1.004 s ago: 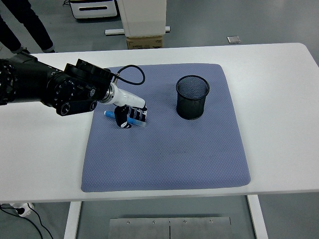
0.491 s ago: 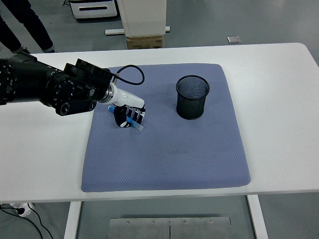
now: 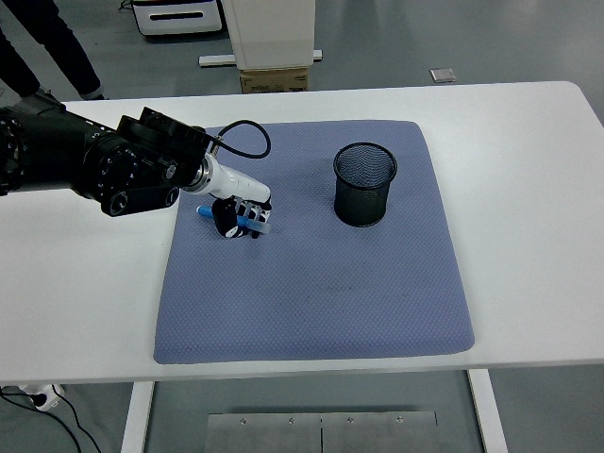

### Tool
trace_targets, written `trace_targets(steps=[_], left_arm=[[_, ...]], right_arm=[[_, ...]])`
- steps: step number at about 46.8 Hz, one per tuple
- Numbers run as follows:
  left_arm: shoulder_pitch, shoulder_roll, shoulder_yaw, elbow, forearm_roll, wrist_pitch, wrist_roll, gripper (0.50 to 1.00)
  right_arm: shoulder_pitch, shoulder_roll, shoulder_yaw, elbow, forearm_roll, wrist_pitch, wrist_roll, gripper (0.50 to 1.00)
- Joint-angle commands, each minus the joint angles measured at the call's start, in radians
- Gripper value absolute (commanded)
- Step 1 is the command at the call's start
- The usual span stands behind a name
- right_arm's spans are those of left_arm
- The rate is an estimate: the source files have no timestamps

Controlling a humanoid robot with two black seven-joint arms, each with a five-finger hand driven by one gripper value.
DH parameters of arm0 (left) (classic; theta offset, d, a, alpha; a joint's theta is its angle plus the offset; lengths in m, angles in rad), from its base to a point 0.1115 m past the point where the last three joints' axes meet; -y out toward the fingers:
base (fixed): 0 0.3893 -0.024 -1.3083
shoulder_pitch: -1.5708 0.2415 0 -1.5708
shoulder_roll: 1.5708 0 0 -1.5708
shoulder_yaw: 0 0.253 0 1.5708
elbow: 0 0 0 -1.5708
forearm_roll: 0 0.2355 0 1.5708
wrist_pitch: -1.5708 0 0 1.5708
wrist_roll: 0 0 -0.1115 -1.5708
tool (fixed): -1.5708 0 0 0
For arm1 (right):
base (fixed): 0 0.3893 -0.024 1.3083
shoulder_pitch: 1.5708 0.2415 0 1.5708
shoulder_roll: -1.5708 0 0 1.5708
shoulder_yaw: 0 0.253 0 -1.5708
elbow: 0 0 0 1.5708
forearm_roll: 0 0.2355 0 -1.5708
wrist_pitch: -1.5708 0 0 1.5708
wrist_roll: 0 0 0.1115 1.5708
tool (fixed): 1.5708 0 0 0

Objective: Left hand places marker in pen holder

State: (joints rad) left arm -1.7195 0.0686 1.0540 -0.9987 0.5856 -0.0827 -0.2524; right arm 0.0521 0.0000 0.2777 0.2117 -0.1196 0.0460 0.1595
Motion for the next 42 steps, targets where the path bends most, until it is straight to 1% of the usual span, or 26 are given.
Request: trace_targets(steps=[1,4,9,13,20,24,31,32,38,40,42], left_arm=[[0.001,-0.003,0.000,0.000,-0.001,0.001,-0.001,0.528],[0.003,-0.003,0.000,0.000,-0.001,0.001,-0.001,0.531],[0.003,-0.003,0.000,0.000,-0.001,0.001,-0.004,0.572],[0.003,-0.001,0.000,0.000,-0.001,0.003,-0.007,0.596],[0.004,-0.001,0.000,0.000,-0.001,0.003,-0.007,0.596],[0.004,0.000,0.000,0.000,-0.001,0.003,-0.007,0.622],[0.003,0.000,0.000,0.000,-0.001,0.003,-0.008,0.622],[0.004,-0.001,-0.002,0.000,-0.001,0.003,-0.008,0.619],[0.004,-0.004,0.000,0.000,-0.001,0.000,-0.008,0.537],[0.004,-0.004,0.000,0.000,-0.001,0.000,-0.008,0.520],[0.004,-0.003,0.000,0.000,-0.001,-0.002,-0.008,0.514]], right_arm=[[0.000,0.000,0.000,0.000,0.000,0.000,0.000,1.000],[0.000,0.000,0.000,0.000,0.000,0.000,0.000,1.000],[0.000,0.000,0.000,0.000,0.000,0.000,0.000,1.000],[0.000,0.000,0.000,0.000,0.000,0.000,0.000,1.000],[0.000,0.000,0.000,0.000,0.000,0.000,0.000,1.000],[0.000,0.000,0.000,0.000,0.000,0.000,0.000,1.000],[0.000,0.000,0.000,0.000,0.000,0.000,0.000,1.000],[0.000,0.000,0.000,0.000,0.000,0.000,0.000,1.000],[0.000,0.000,0.000,0.000,0.000,0.000,0.000,1.000],[0.000,0.000,0.000,0.000,0.000,0.000,0.000,1.000],[0.000,0.000,0.000,0.000,0.000,0.000,0.000,1.000]])
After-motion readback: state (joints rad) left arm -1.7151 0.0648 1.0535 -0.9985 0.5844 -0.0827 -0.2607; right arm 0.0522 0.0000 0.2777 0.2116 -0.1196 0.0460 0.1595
